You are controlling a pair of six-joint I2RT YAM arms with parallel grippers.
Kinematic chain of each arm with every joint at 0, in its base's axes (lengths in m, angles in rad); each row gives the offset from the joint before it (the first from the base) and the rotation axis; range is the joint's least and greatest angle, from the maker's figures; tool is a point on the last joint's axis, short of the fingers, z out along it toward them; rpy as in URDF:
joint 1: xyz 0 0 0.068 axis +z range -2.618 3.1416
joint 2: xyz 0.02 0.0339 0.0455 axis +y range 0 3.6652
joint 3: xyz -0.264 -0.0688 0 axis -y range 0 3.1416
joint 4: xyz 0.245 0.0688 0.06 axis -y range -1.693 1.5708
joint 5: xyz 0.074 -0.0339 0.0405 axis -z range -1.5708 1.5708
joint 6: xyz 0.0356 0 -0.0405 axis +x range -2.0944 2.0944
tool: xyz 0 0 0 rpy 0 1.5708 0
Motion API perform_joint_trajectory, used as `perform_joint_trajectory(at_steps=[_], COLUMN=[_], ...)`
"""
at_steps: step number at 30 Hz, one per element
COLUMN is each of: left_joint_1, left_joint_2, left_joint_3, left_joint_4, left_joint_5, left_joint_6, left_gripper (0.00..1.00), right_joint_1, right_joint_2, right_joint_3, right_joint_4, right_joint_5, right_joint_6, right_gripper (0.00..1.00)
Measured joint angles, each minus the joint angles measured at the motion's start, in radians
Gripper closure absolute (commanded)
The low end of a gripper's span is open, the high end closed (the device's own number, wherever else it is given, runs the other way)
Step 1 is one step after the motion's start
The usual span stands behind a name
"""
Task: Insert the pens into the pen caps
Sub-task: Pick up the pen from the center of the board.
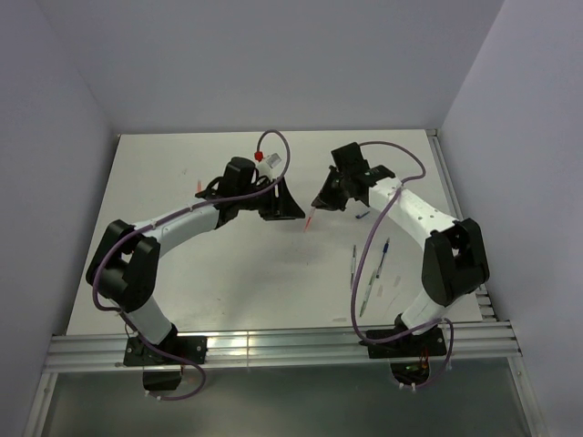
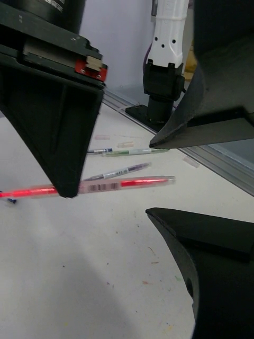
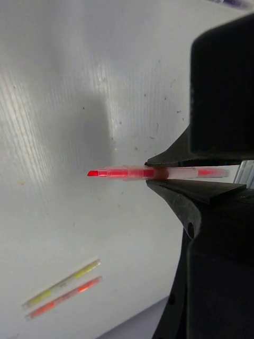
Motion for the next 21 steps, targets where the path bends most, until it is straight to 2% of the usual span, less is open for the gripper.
perform_joint_trajectory(at_steps=[6,21], left_joint_1=[0.000,-0.019], left_joint_2=[0.000,0.027], left_joint_3=[0.000,0.000], left_joint_4=[0.064,0.072], left_joint_5=[0.014,0.018], left_joint_6=[-0.041,-0.061], left_gripper=[0.47,0.48], right_joint_1=[0.029,0.058], right_joint_2=[-0.005,-0.041], right_joint_3=[0.006,0.019], right_joint_4=[0.021,0.024], right_joint_5=[-0.039,-0.055], right_joint_6=[0.026,0.047], right_gripper=[1.00,1.00])
